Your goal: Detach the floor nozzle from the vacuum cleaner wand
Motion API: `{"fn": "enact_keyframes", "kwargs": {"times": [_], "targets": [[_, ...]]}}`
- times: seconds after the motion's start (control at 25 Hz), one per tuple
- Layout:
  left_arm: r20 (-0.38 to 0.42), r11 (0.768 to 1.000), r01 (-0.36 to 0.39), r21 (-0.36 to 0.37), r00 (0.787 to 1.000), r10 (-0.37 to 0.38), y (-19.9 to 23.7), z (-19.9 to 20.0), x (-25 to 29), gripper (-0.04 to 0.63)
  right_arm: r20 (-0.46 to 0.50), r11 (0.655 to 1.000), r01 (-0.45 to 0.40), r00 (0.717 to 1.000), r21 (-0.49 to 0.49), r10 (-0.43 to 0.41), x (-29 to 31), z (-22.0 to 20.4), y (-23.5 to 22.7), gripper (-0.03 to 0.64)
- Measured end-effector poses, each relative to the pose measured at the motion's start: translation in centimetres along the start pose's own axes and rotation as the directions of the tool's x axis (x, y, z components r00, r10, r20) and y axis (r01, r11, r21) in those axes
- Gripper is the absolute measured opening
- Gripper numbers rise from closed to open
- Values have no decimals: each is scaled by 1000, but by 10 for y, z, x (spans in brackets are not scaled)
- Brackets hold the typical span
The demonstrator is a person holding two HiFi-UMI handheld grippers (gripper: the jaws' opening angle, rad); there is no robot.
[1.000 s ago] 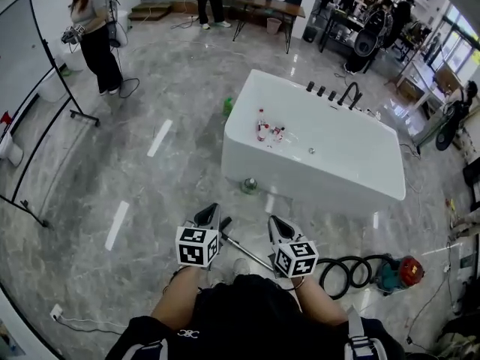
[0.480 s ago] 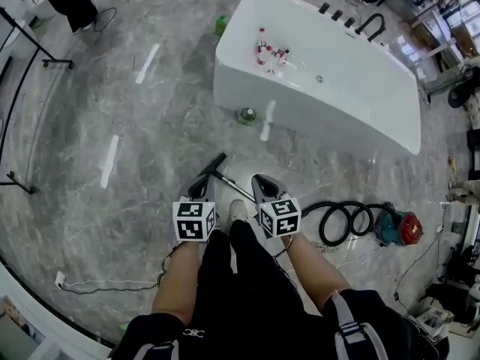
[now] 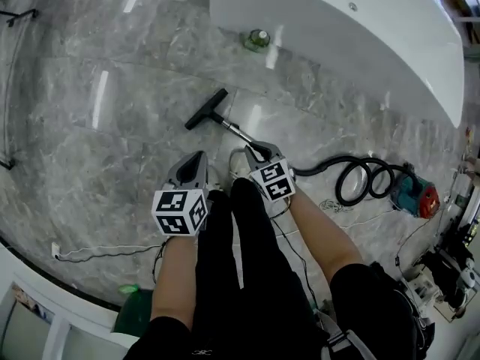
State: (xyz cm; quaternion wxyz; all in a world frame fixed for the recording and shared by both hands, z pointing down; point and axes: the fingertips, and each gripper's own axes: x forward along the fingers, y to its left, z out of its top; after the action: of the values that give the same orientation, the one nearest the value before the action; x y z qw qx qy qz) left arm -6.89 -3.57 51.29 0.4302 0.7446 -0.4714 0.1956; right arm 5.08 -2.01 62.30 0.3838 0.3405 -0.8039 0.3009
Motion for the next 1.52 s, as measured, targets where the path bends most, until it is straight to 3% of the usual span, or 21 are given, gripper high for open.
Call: {"fn": "enact_keyframes", "kwargs": {"times": [0.12, 0.24, 0.4, 0.56, 0.8, 0.92, 1.12, 1.28, 1.4, 1.52], "targets": [[-37, 1000, -18, -8, 999, 17, 27, -29, 35, 9, -154, 995, -64, 987, -70, 52, 76, -67, -14, 85], [-47, 1000, -14, -27, 999, 13, 49, -59, 63, 9, -268, 979, -91, 963, -183, 40, 141, -121, -34, 140], [-91, 999, -21, -40, 996, 17, 71, -106, 89, 9, -355, 980, -74, 935, -183, 4, 211, -177, -55, 202], [-115, 995, -18, -98, 993, 6, 72, -152, 105, 9, -435, 983, -62, 900, -173, -20, 265, -221, -69, 212], [-186, 982, 4, -187, 982, -40, 67, -216, 118, 9, -501, 957, 7, 850, -291, -159, 319, -267, -92, 212], [-199, 980, 4, -197, 979, -44, 75, -224, 122, 9, -514, 940, 46, 827, -339, -226, 329, -284, -108, 210], [-191, 985, -8, -175, 981, -26, 93, -211, 126, 9, -574, 962, -5, 804, -271, -158, 344, -308, -107, 210], [-199, 986, -32, -164, 980, -1, 109, -207, 129, 9, -599, 959, -37, 787, -282, -146, 348, -312, -114, 189], [-225, 989, -42, -142, 974, 9, 115, -208, 130, 9, -590, 957, -87, 801, -279, -99, 338, -303, -108, 187], [-197, 983, 5, -183, 980, -41, 105, -188, 128, 9, -550, 952, -124, 833, -280, -53, 307, -281, -91, 187]]}}
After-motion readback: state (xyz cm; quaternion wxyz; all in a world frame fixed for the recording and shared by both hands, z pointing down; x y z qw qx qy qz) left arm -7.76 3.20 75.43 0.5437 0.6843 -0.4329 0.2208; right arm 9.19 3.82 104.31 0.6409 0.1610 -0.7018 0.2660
